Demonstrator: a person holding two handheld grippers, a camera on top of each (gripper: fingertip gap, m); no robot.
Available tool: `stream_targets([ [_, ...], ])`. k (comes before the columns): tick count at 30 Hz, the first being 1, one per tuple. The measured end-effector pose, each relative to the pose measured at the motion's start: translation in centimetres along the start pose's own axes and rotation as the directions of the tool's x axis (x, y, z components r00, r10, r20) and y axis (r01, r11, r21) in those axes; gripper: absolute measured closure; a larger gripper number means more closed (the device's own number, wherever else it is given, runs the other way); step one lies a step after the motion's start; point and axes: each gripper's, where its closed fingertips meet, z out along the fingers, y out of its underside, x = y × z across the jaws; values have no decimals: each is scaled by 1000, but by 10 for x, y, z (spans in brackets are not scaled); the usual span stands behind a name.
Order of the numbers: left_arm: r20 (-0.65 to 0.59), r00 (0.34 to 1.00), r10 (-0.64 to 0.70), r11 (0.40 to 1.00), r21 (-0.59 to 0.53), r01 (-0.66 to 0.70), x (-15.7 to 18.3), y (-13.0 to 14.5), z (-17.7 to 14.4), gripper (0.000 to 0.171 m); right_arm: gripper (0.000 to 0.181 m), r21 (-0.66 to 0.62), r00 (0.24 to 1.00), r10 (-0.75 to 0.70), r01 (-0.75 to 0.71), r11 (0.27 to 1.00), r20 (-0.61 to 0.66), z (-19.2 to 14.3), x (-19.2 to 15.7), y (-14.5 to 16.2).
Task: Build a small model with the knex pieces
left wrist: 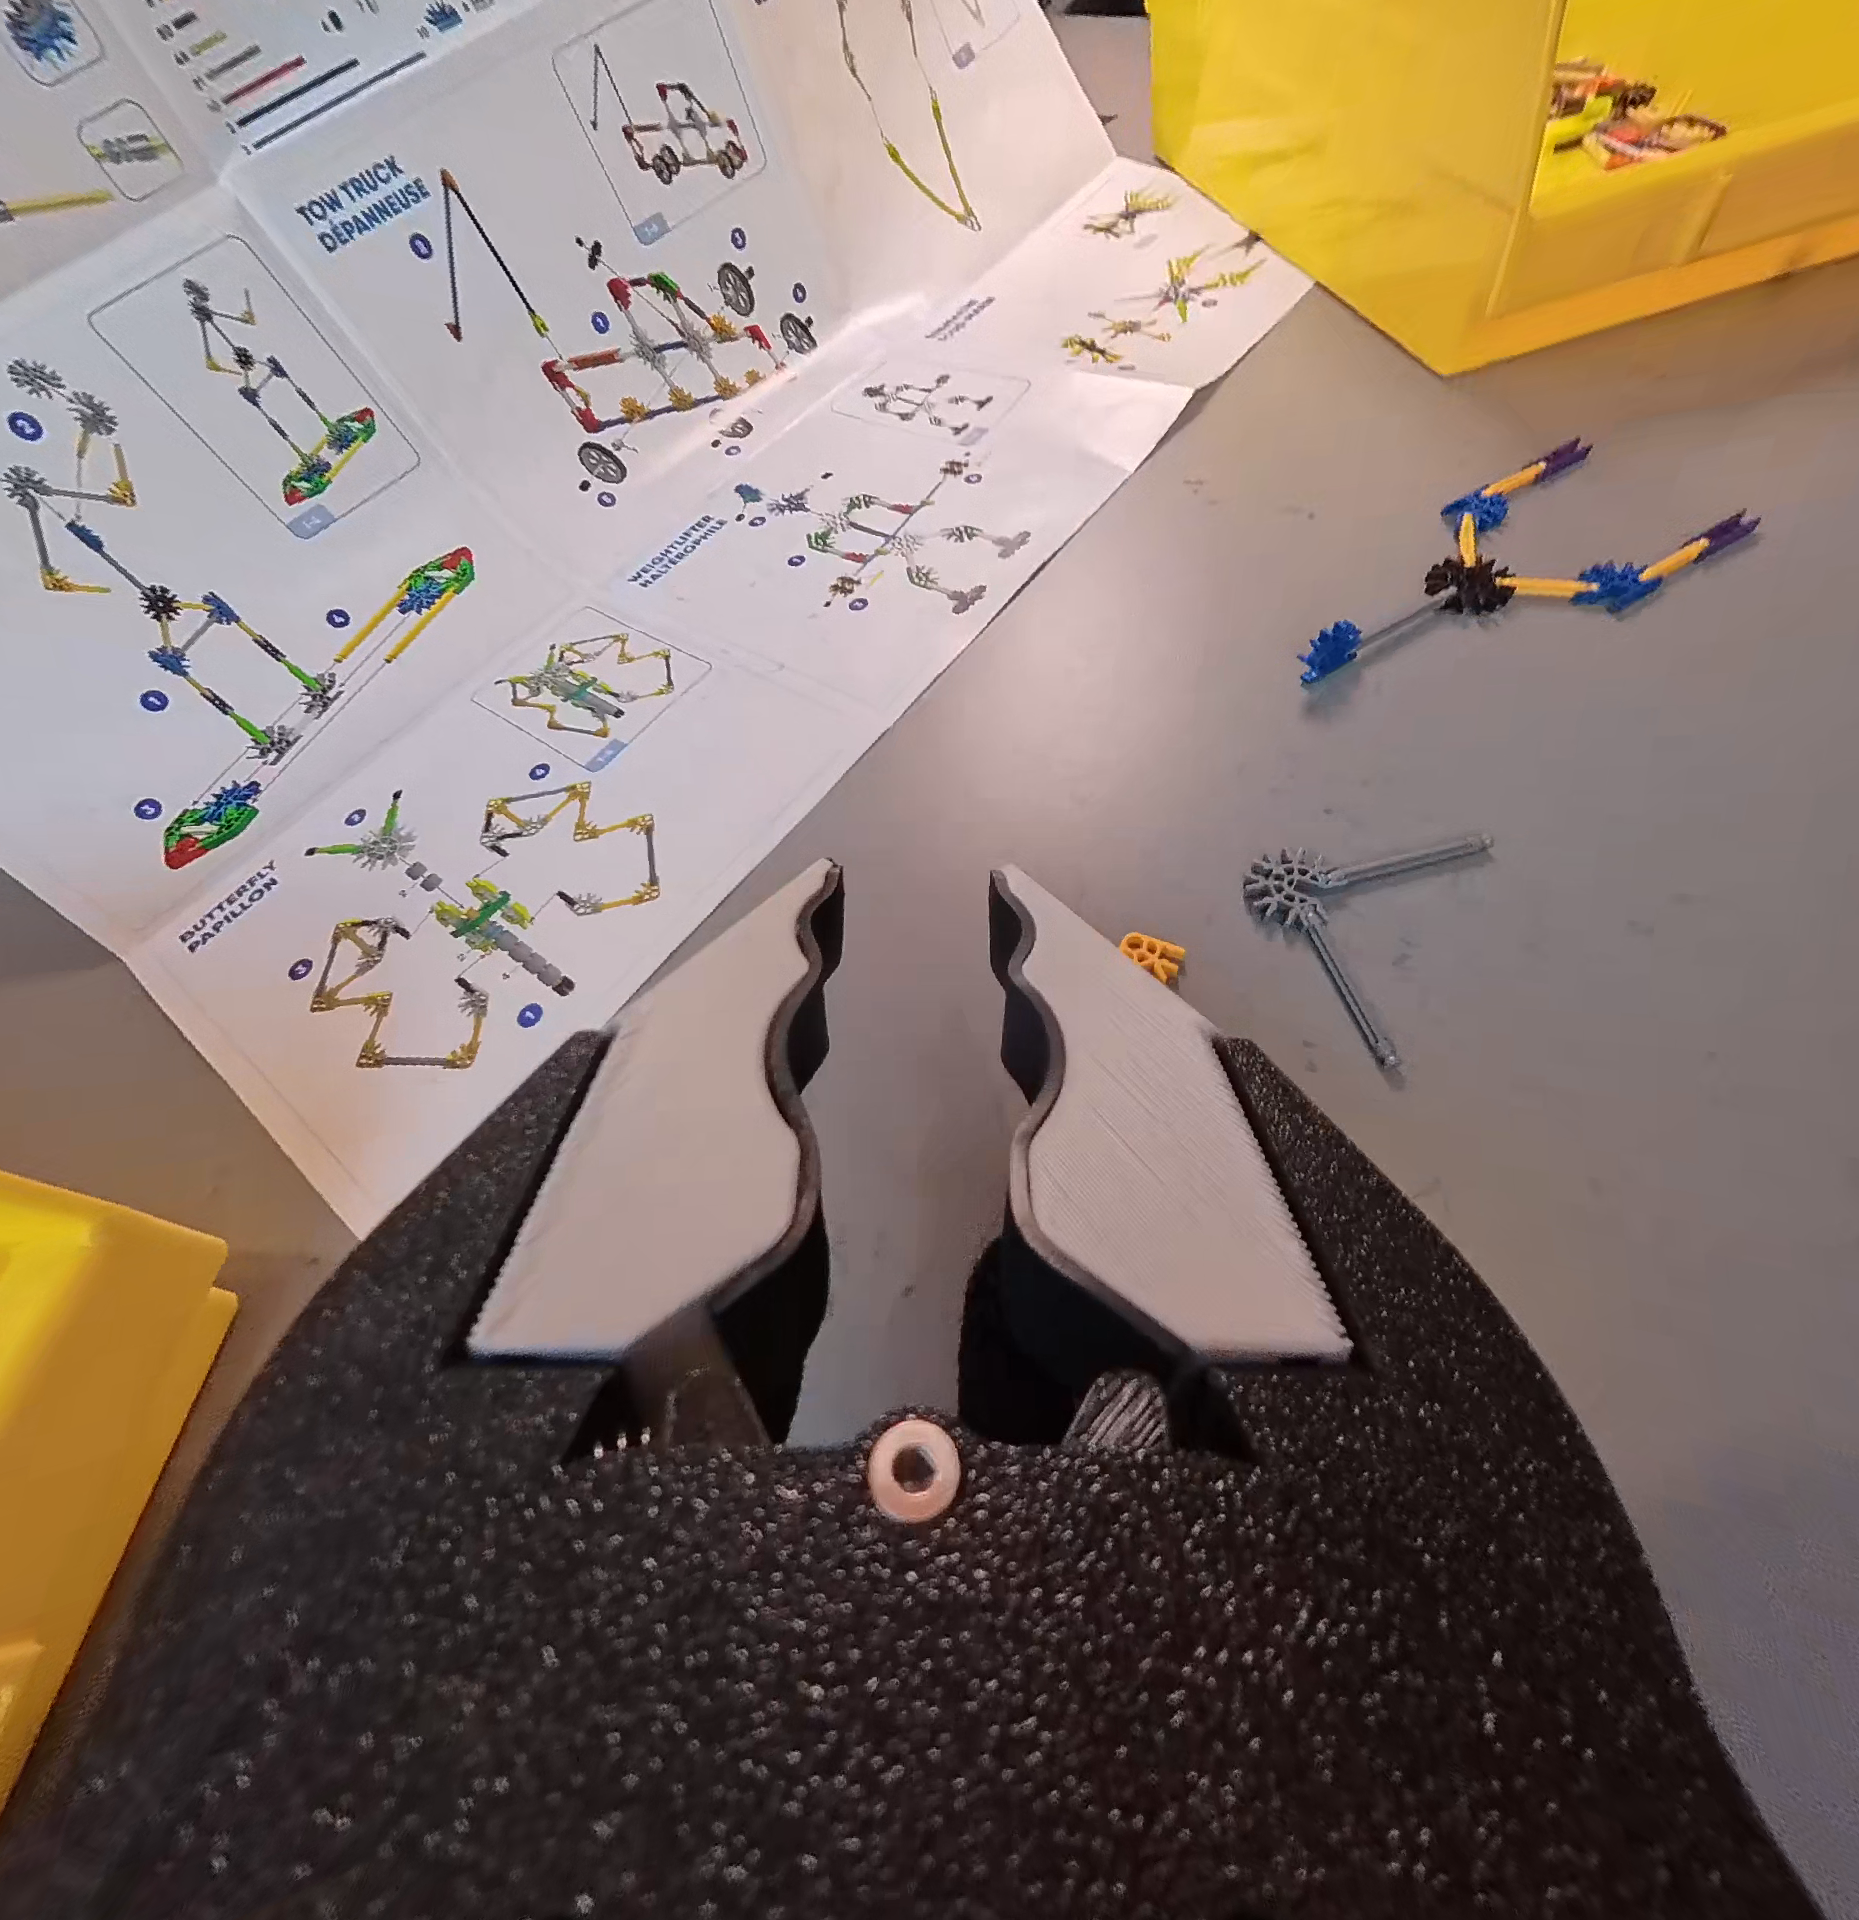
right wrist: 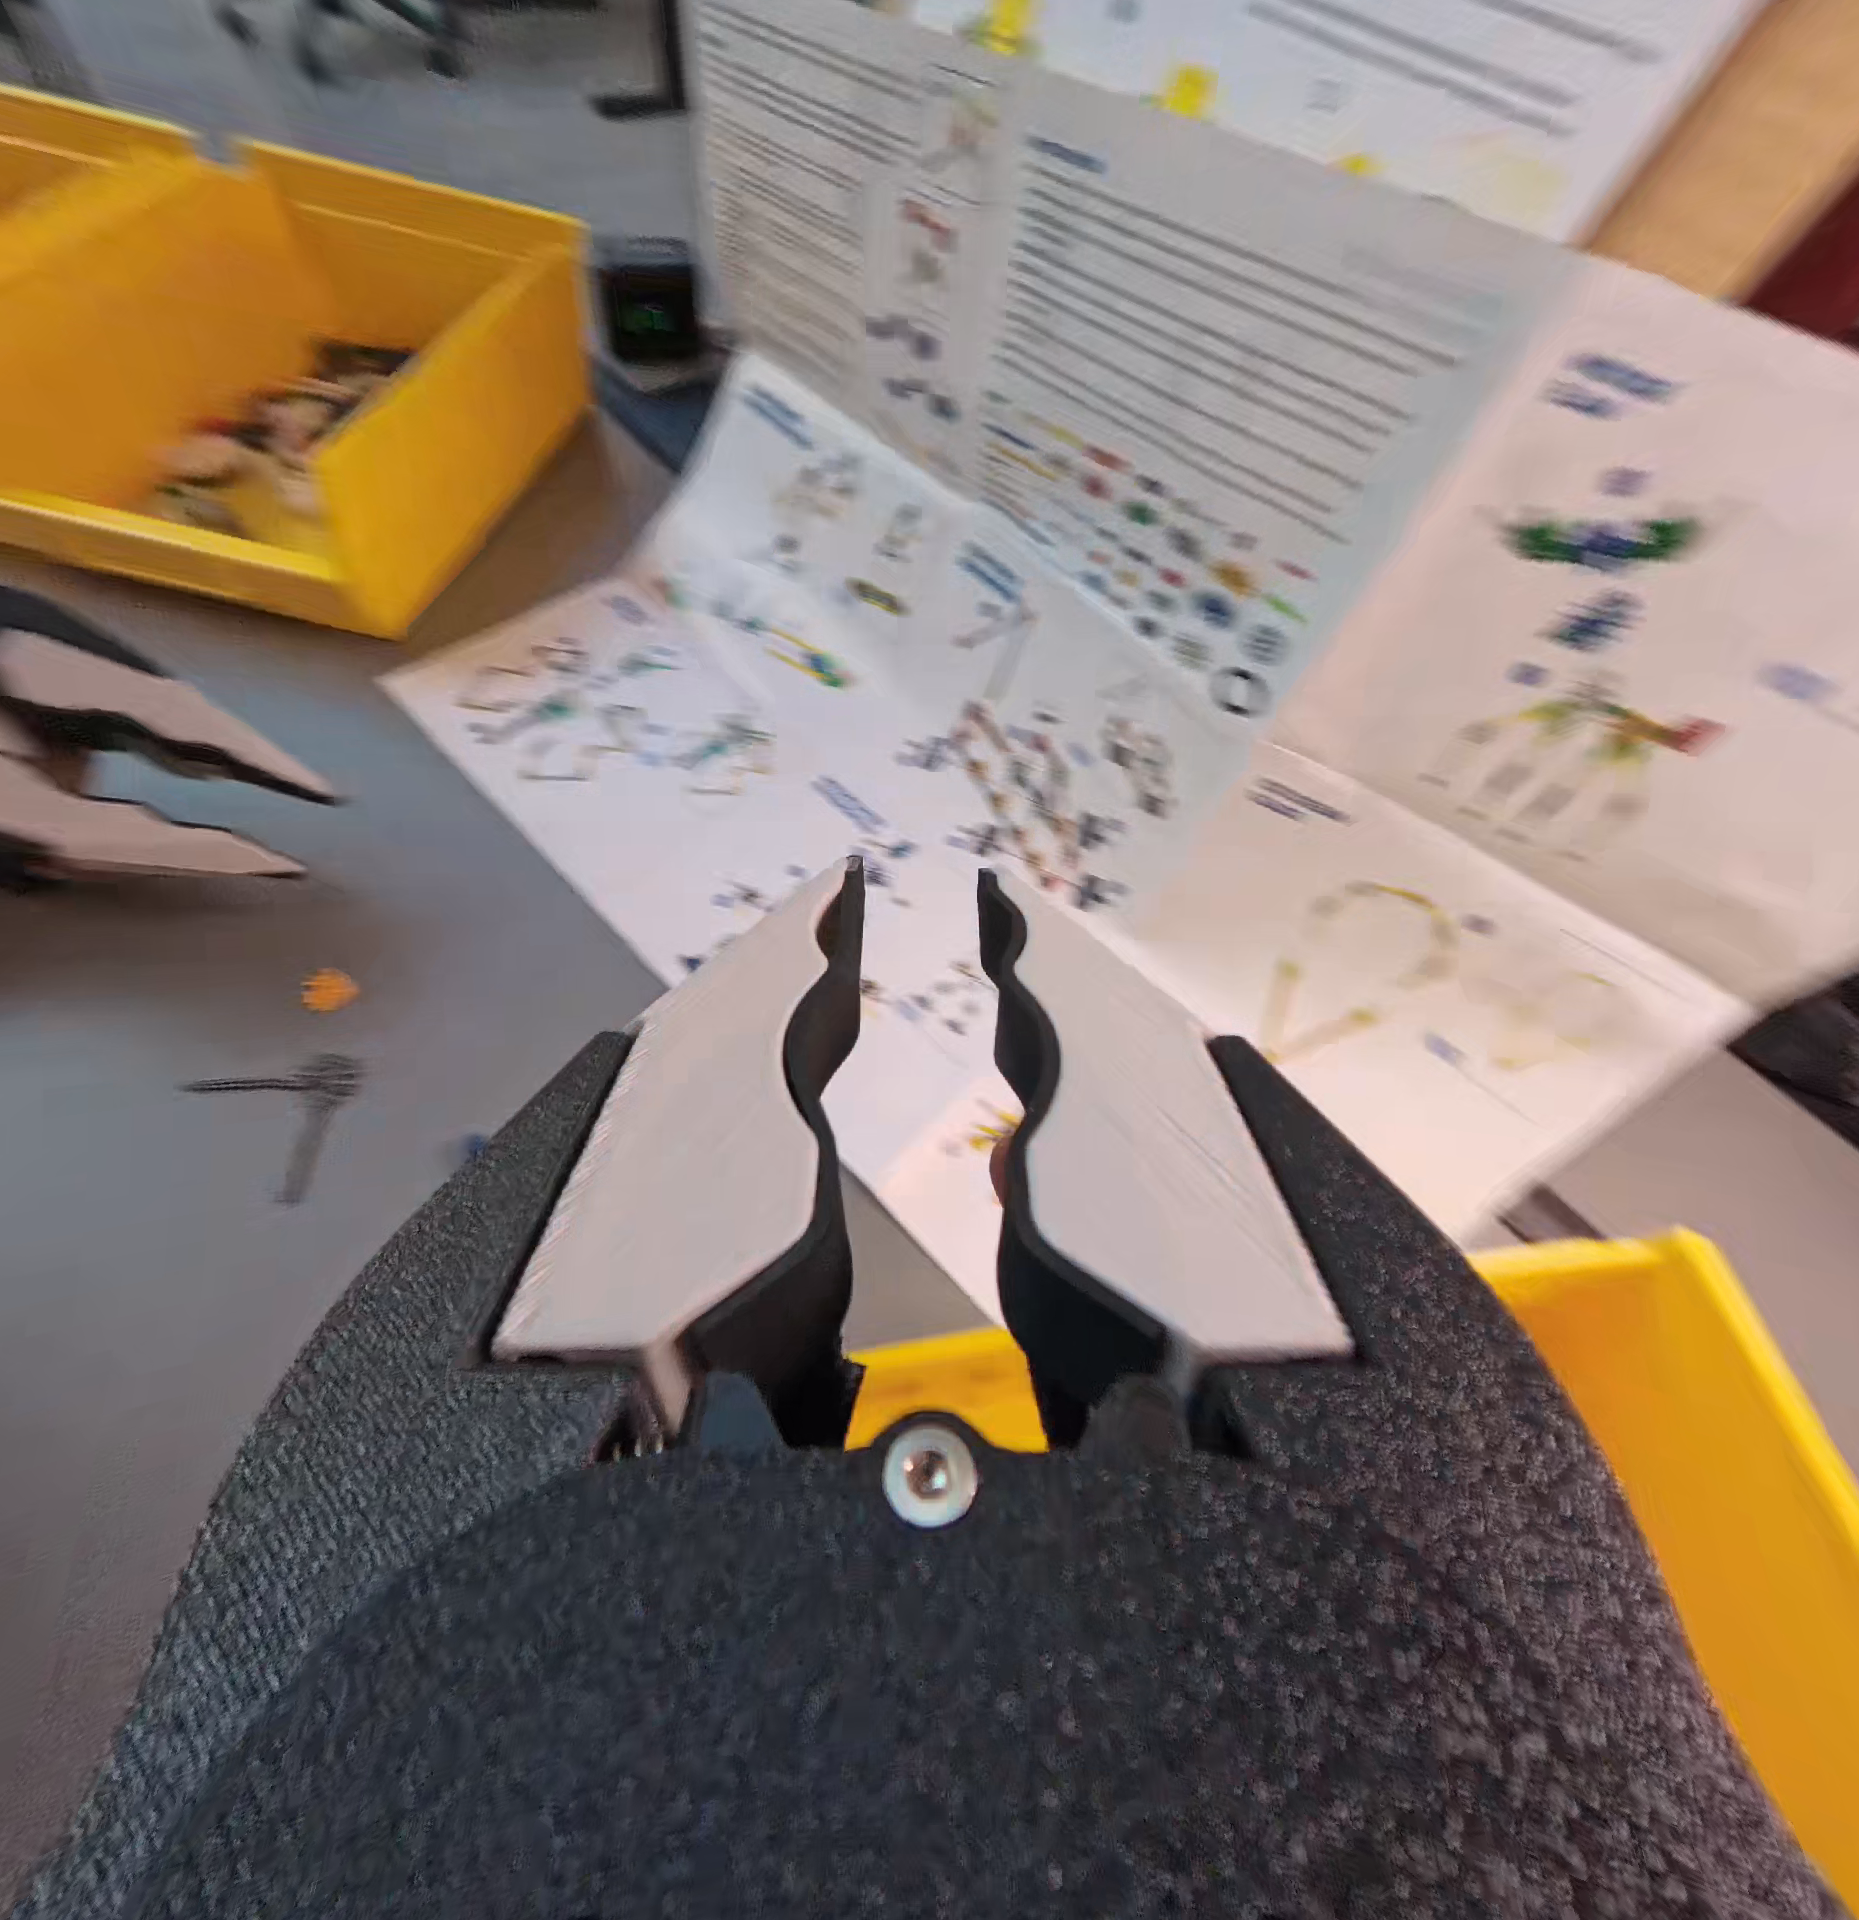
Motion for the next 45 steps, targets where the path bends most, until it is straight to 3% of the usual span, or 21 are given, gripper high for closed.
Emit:
stream_targets([
  [3,8,997,-71,995,73,70,-7,-12,-7,144,165,-207,962,-40,-17,978,-270,-29,106,54],
  [6,23,990,-138,983,129,134,-17,-19,-13,144,165,-398,938,4,-151,905,-347,-36,164,128],
  [10,57,983,-174,976,142,164,-29,-16,-16,144,165,-499,939,121,-277,821,-322,-18,181,194],
  [14,78,981,-180,976,136,168,-33,-13,-15,144,167,-546,944,199,-316,776,-263,7,172,217],
  [18,83,981,-177,978,131,165,-34,-11,-14,143,171,-594,927,244,-370,714,-284,21,167,235],
  [32,63,985,-159,980,131,150,-31,-13,-14,144,169,-581,878,369,-478,659,-304,19,159,239],
  [37,60,986,-157,980,135,148,-30,-14,-15,144,179,-547,875,370,-484,683,-312,11,161,233],
  [41,59,987,-151,981,136,142,-29,-15,-15,144,179,-442,883,370,-465,767,-287,-2,160,191],
  [43,57,987,-150,980,137,141,-28,-16,-15,144,179,-349,902,356,-424,836,-243,-10,148,150],
  [45,53,987,-149,981,135,141,-27,-16,-14,144,179,-243,942,306,-332,912,-136,-15,112,97],
])
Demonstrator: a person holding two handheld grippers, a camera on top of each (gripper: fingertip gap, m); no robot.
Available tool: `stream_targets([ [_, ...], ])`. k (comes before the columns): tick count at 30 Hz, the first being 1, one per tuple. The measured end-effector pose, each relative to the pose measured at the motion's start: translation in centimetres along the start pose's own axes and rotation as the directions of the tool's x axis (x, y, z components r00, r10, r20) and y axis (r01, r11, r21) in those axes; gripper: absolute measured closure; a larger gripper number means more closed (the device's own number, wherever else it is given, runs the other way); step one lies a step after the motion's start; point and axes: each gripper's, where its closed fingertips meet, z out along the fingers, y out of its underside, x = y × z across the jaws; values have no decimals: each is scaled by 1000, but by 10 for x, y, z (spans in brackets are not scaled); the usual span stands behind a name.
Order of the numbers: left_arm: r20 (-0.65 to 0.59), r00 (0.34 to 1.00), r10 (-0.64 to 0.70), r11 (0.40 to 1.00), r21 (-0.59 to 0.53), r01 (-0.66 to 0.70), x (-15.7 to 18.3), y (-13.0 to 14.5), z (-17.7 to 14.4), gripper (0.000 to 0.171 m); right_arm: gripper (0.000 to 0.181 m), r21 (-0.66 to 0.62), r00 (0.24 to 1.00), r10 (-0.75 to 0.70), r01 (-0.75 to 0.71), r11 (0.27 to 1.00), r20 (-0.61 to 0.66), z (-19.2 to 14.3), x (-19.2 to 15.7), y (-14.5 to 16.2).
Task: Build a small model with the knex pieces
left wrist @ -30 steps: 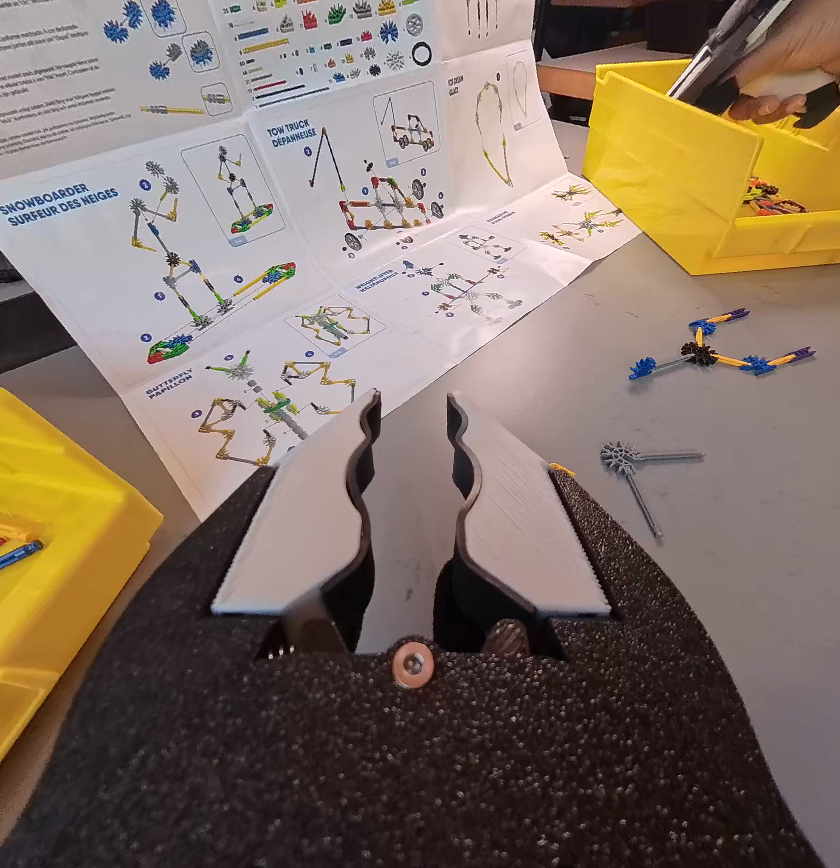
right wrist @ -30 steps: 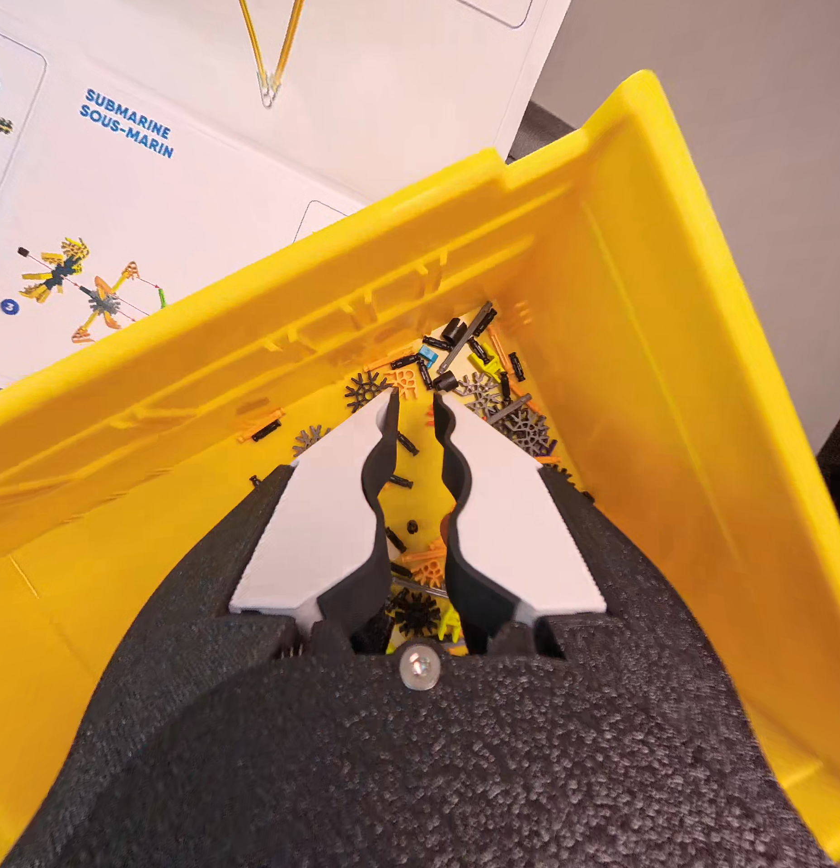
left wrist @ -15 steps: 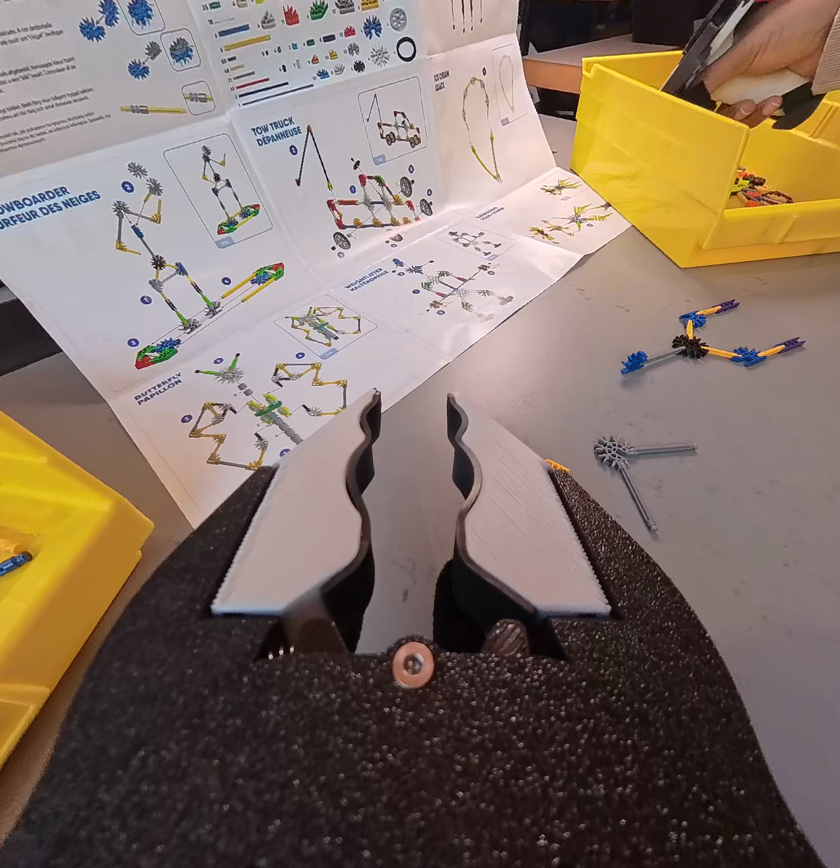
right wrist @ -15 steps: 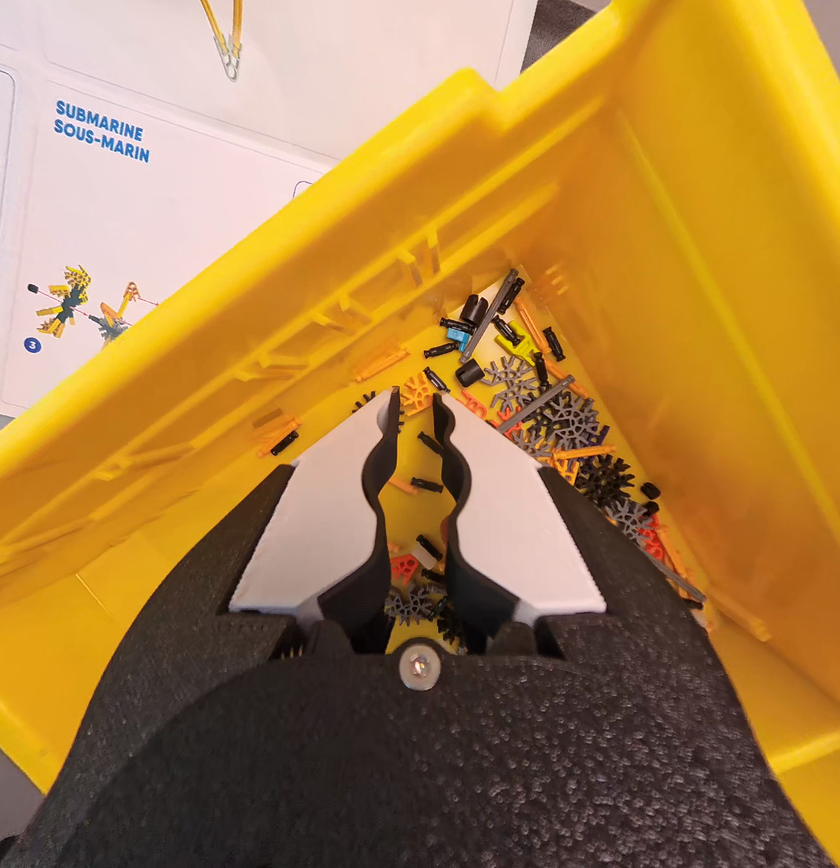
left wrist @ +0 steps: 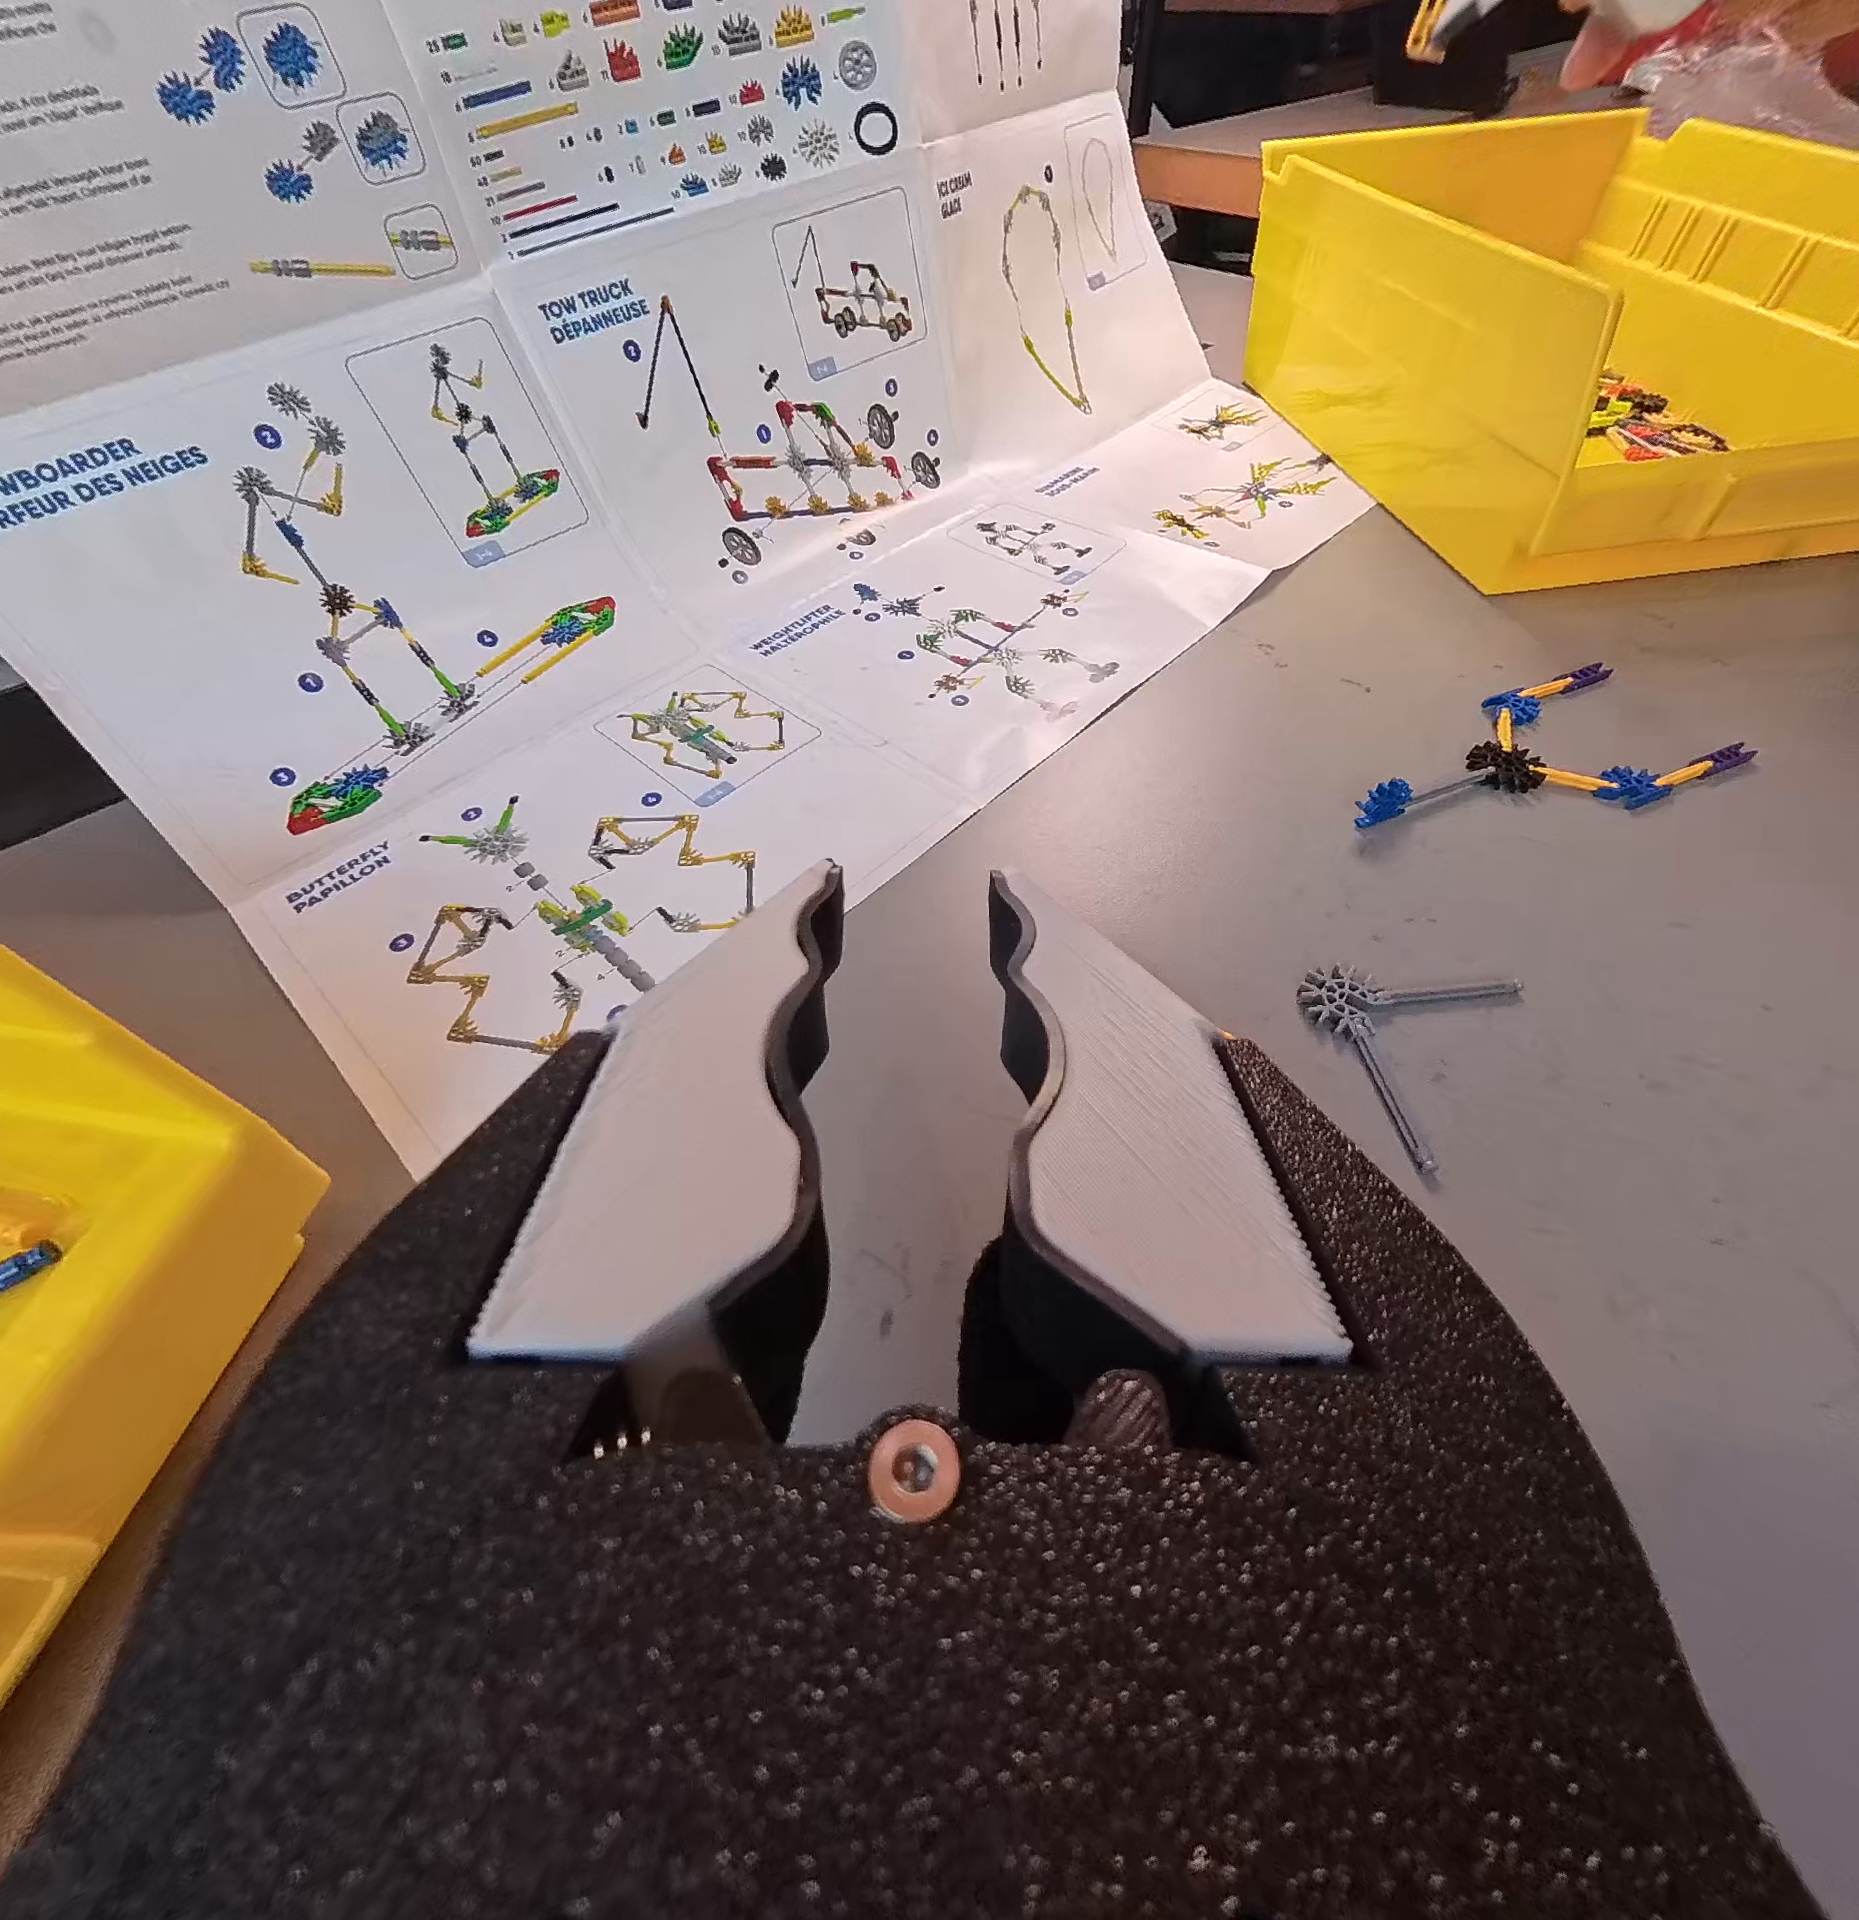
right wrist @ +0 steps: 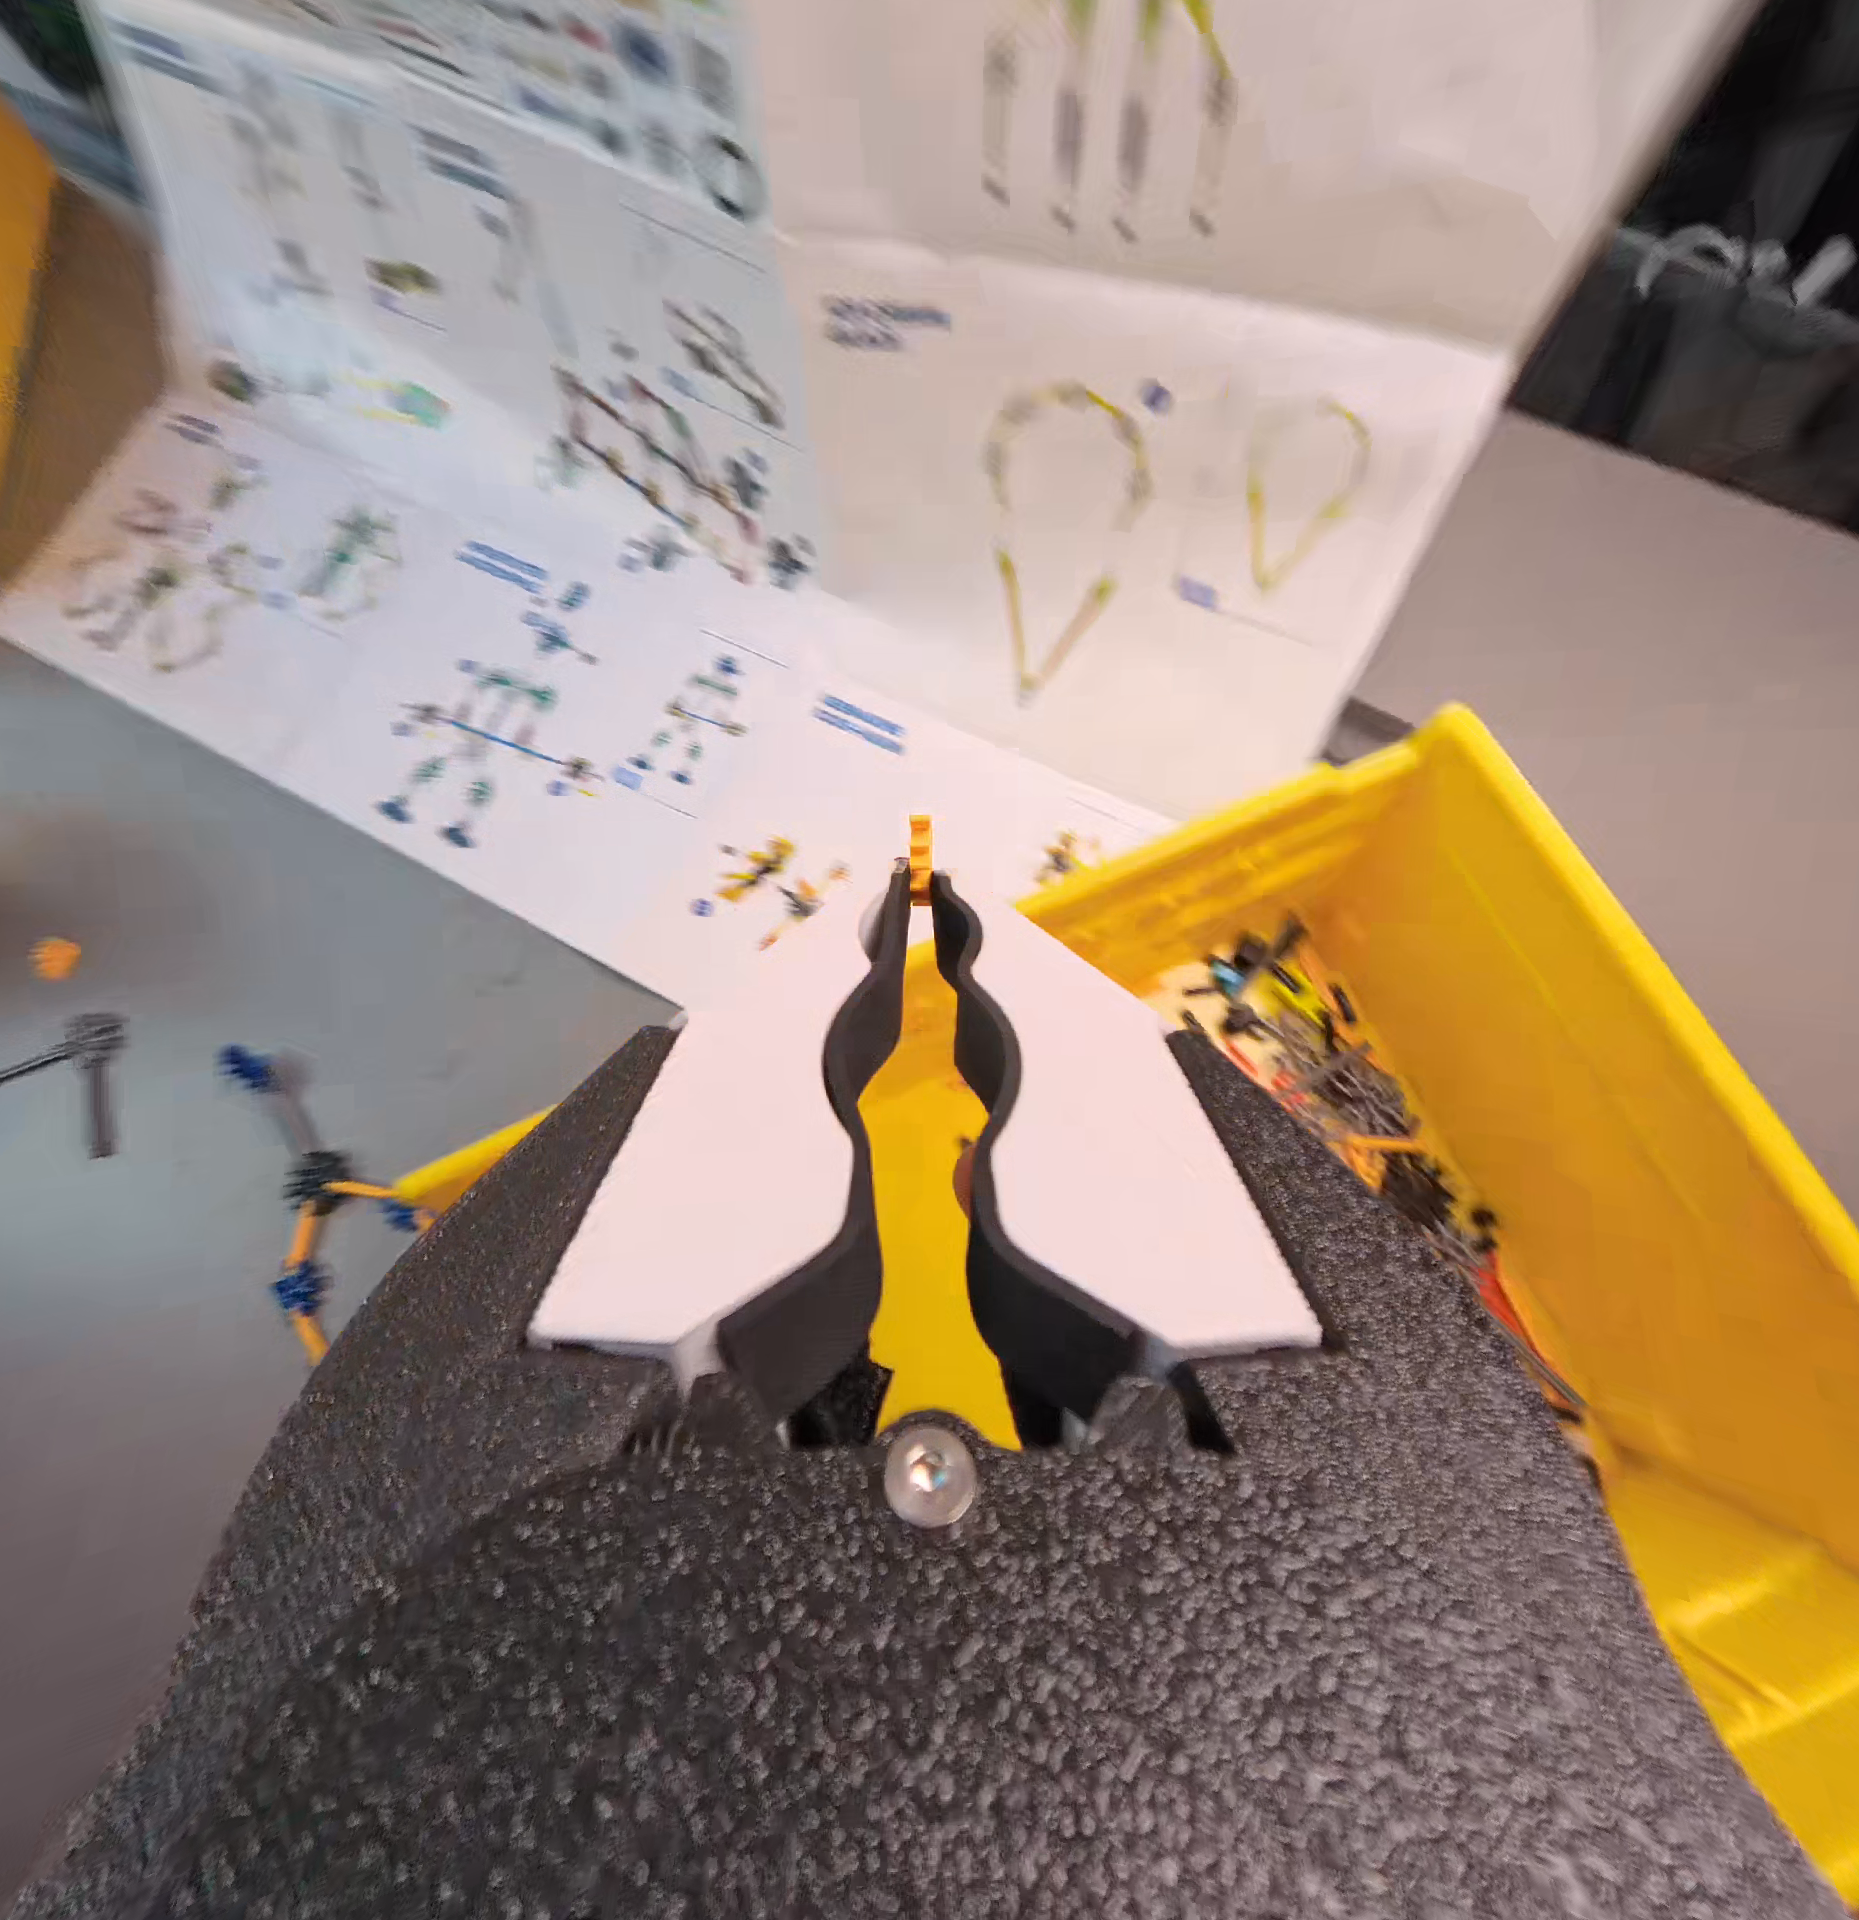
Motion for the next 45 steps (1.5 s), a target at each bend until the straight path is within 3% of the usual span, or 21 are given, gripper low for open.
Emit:
stream_targets([
  [2,-6,1000,0,1000,-7,0,1,1,1,143,179,81,986,-103,92,992,132,-13,-69,-20],
  [4,-16,1000,0,1000,-13,0,3,2,2,144,179,89,946,-209,192,977,248,-11,-138,-15],
  [8,-33,999,20,999,-28,-21,7,4,2,144,179,15,836,-316,346,938,448,27,-250,40],
  [12,-130,990,49,992,-106,-63,25,18,5,144,179,-81,775,-294,404,911,560,77,-309,90],
  [17,-249,962,112,965,-204,-165,51,39,8,145,179,-184,796,-246,405,896,553,116,-322,108],
  [23,-298,945,138,939,-263,-220,63,52,12,145,176,-250,816,-235,413,875,528,120,-314,115],
  [29,-331,934,138,921,-304,-243,70,60,17,145,172,-232,829,-245,402,886,502,118,-305,110],
  [35,-353,926,131,916,-315,-249,74,62,18,152,171,-112,792,-321,435,893,519,96,-310,94],
  [41,-356,921,159,910,-310,-277,77,63,17,163,169,-94,755,-391,508,856,526,84,-314,114],
  [45,-354,921,166,908,-309,-282,78,63,16,163,169,-74,765,-378,482,873,522,83,-315,118],
])
